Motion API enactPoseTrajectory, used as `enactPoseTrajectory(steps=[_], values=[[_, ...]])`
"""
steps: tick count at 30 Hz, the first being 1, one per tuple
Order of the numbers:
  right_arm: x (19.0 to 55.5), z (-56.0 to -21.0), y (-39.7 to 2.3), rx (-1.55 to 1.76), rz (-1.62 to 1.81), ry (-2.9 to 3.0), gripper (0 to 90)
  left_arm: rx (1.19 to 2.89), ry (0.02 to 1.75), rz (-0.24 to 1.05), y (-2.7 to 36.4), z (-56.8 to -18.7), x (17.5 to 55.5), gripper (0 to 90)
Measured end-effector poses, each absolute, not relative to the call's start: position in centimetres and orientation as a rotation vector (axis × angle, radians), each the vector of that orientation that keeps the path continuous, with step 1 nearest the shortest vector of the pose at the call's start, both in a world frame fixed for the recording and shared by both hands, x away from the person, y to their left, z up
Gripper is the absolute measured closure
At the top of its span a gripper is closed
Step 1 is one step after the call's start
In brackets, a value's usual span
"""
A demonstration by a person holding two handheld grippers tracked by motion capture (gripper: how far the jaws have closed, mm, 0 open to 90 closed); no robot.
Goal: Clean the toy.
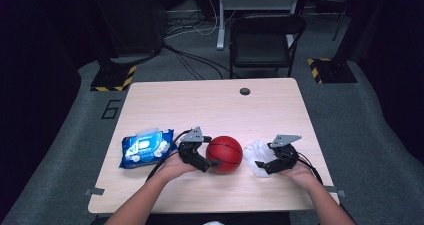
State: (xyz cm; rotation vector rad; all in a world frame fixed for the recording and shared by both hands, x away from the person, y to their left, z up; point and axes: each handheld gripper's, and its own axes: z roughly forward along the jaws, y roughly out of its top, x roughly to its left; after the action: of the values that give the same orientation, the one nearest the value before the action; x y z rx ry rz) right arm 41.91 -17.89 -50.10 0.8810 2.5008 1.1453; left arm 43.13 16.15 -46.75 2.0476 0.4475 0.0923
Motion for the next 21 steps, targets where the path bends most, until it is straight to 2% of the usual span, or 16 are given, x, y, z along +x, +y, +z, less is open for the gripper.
enactPoseTrajectory(steps=[3, 9, 12, 13, 14, 15, 17, 21], values=[[42.1, -51.6, -18.1, 0.902, 1.112, 2.516, 14.4, 2.048, 0.449, 0.086, 16.2, -46.8, 43.2, 0.0], [41.6, -52.2, -17.9, 0.864, 1.082, 2.528, 20.9, 2.049, 0.449, 0.087, 16.2, -46.8, 43.2, 0.0], [41.2, -52.3, -17.8, 0.812, 1.090, 2.525, 37.9, 2.050, 0.453, 0.093, 16.2, -46.8, 43.1, 0.0], [40.9, -52.2, -17.7, 0.782, 1.100, 2.521, 50.7, 2.051, 0.450, 0.091, 16.2, -46.8, 43.2, 0.0], [40.9, -52.2, -17.7, 0.782, 1.100, 2.521, 50.7, 2.051, 0.450, 0.091, 16.2, -46.8, 43.2, 0.0], [40.7, -52.1, -17.4, 0.764, 1.103, 2.523, 65.0, 2.053, 0.453, 0.094, 16.2, -46.8, 43.2, 0.0], [40.6, -52.0, -17.1, 0.738, 1.101, 2.546, 77.4, 2.053, 0.453, 0.095, 16.2, -46.8, 43.2, 0.0], [40.7, -51.1, -16.8, 0.737, 1.162, 2.575, 85.8, 2.055, 0.452, 0.095, 16.2, -46.8, 43.2, 0.0]])
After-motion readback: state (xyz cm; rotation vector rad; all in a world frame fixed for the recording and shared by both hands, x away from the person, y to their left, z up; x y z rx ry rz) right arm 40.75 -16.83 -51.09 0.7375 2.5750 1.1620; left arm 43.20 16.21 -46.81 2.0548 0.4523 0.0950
